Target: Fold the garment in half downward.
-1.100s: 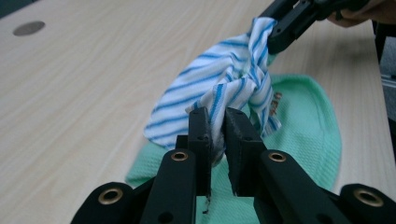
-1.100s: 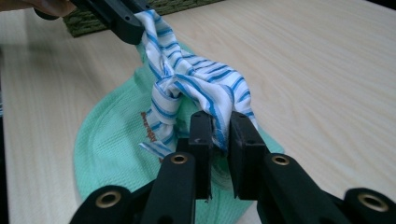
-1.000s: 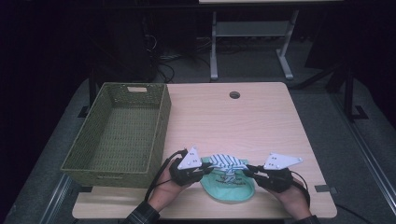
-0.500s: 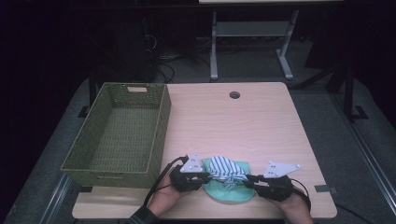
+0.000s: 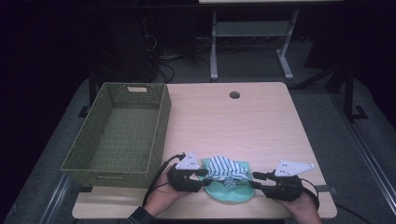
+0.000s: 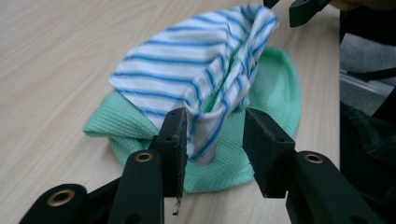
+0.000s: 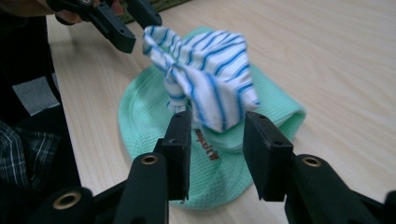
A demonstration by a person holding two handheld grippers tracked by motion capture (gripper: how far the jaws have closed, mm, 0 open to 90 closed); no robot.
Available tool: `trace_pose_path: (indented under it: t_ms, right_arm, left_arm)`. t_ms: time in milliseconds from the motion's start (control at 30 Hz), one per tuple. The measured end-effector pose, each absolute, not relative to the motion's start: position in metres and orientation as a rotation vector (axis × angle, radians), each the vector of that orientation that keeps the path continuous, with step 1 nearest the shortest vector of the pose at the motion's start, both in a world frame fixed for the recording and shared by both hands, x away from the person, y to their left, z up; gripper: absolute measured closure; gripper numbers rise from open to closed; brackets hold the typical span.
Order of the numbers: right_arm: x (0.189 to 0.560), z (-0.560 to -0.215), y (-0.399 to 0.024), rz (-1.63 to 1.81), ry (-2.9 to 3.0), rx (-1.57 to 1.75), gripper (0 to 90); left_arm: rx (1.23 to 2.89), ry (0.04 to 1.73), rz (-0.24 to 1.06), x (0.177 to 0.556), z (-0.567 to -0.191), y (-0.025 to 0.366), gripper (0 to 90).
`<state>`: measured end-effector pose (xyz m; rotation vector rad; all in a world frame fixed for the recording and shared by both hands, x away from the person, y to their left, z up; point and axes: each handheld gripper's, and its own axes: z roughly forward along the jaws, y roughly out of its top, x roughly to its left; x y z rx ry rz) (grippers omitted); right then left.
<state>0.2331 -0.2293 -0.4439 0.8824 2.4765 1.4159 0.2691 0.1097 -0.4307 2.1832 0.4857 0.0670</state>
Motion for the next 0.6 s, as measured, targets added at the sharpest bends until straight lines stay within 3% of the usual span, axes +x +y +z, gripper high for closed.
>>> trace_pose_path:
  t_ms: [167,400,600]
  right_arm:
    - [0.241,-0.433,-0.237,1.440,2.433,0.884,63.2]
    - [0.263,-0.431,-0.231,1.403,2.451,0.883,87.6]
    - [0.277,-0.442,-0.217,1.390,2.519,0.882,89.5]
  left_arm:
    - [2.124,0.504,0.069,0.277,-0.418,0.117,60.1]
    - [2.142,0.568,0.044,0.300,-0.417,0.108,88.2]
    - [2.184,0.593,0.005,0.306,-0.430,0.093,89.5]
